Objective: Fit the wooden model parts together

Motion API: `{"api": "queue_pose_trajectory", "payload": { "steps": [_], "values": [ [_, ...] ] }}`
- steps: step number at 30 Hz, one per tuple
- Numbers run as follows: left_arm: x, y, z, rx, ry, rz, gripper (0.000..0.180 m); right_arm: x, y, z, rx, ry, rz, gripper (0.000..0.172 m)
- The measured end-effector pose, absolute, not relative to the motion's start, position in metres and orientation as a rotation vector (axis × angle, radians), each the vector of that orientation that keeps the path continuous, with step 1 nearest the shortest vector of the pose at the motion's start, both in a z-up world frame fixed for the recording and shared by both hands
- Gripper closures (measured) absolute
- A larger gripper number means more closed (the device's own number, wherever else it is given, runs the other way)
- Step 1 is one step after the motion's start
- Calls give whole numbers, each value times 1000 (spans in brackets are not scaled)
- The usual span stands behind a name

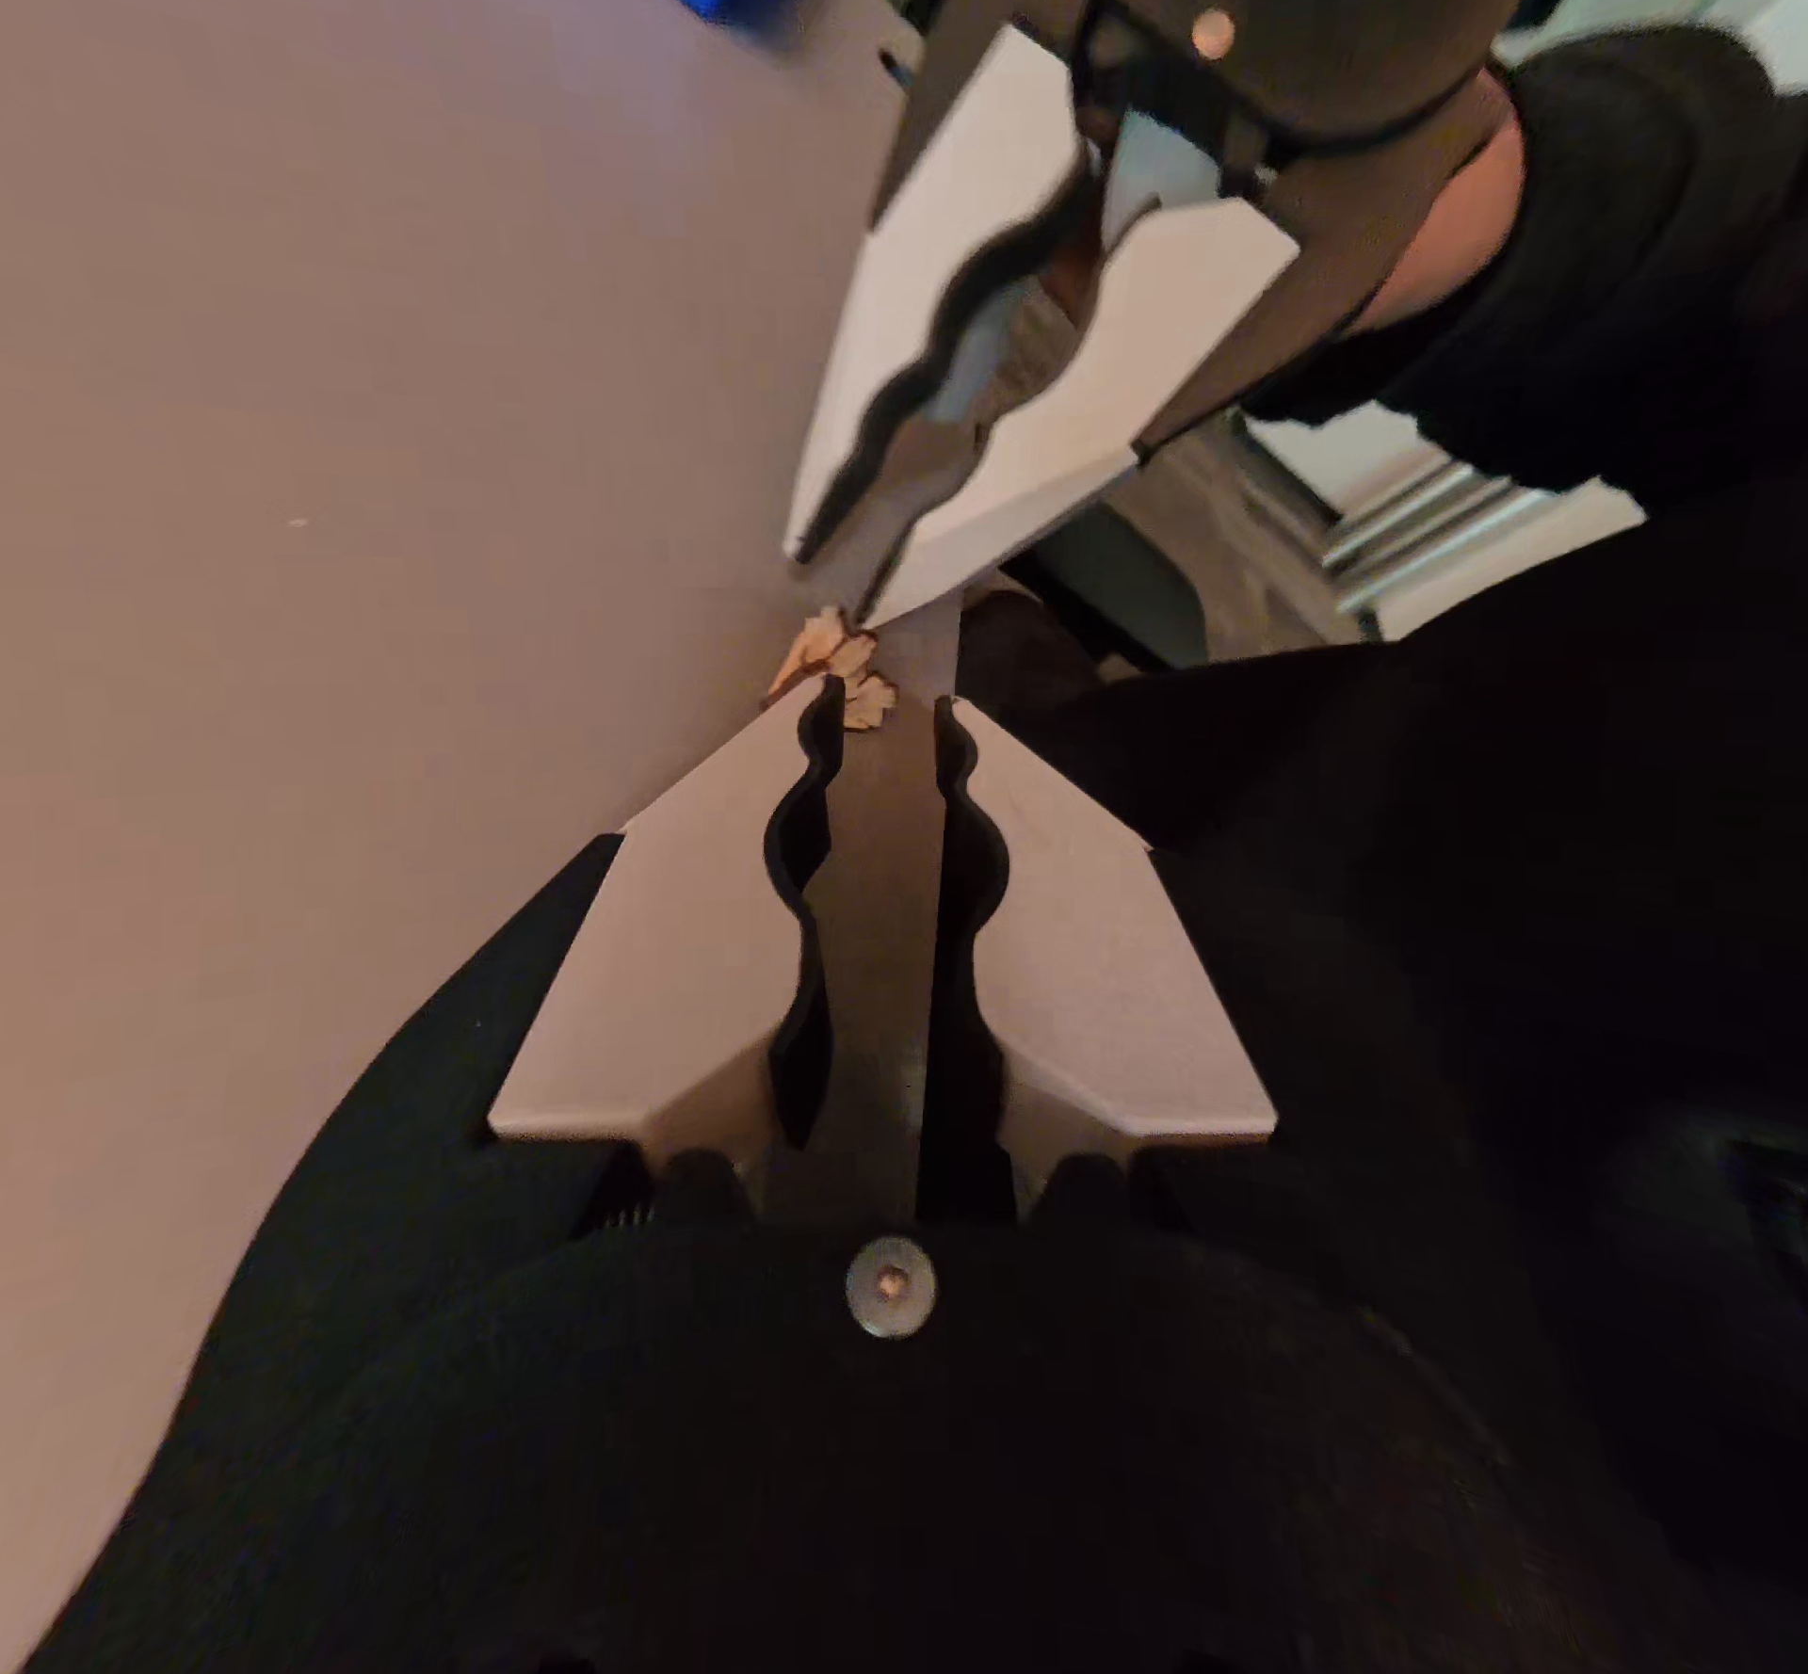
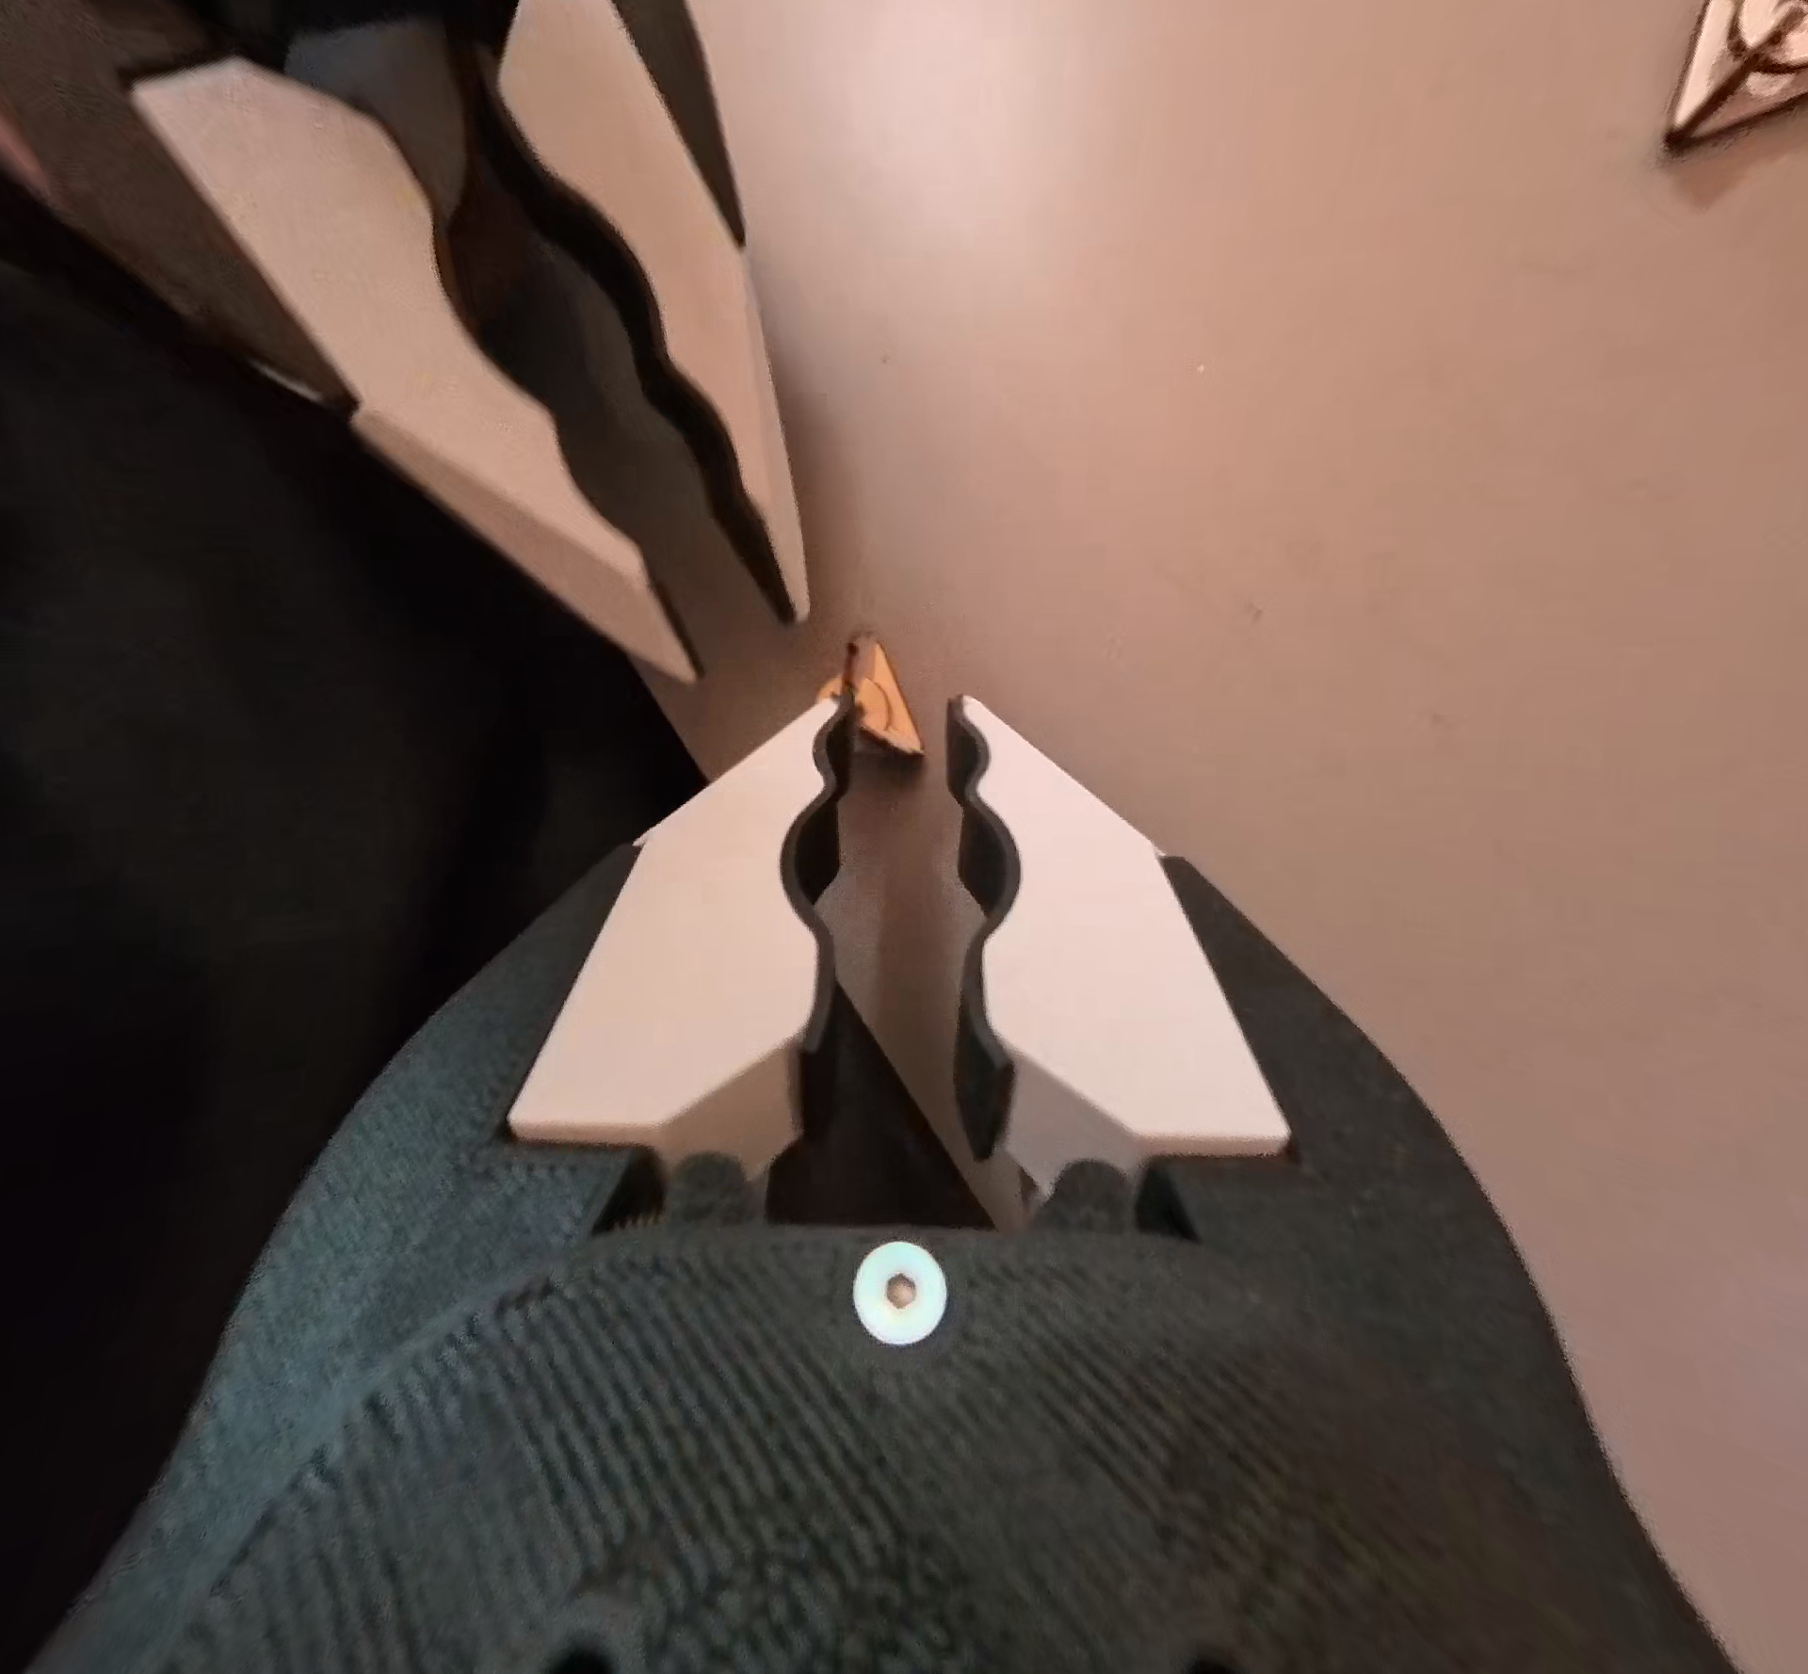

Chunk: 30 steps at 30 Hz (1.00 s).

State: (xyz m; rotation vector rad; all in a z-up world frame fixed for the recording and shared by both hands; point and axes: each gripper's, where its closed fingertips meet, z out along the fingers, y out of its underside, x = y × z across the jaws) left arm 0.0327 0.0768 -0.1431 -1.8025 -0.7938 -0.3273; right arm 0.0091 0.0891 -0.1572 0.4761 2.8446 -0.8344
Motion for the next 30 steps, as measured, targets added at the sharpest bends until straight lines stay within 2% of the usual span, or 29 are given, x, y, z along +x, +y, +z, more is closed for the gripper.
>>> {"api": "queue_pose_trajectory", "payload": {
  "steps": [11, 15, 30],
  "values": [
    [9, -42, -100, -1258, -965, -200, 166, 15, 77, -166, 410, 2993, -444, 157],
    [10, -46, -96, -1186, -952, -275, 167, 17, 79, -169, 434, 2998, -262, 153],
    [13, -45, -94, -1139, -941, -367, 167, 19, 79, -177, 434, 2951, 27, 160]
  ]
}}
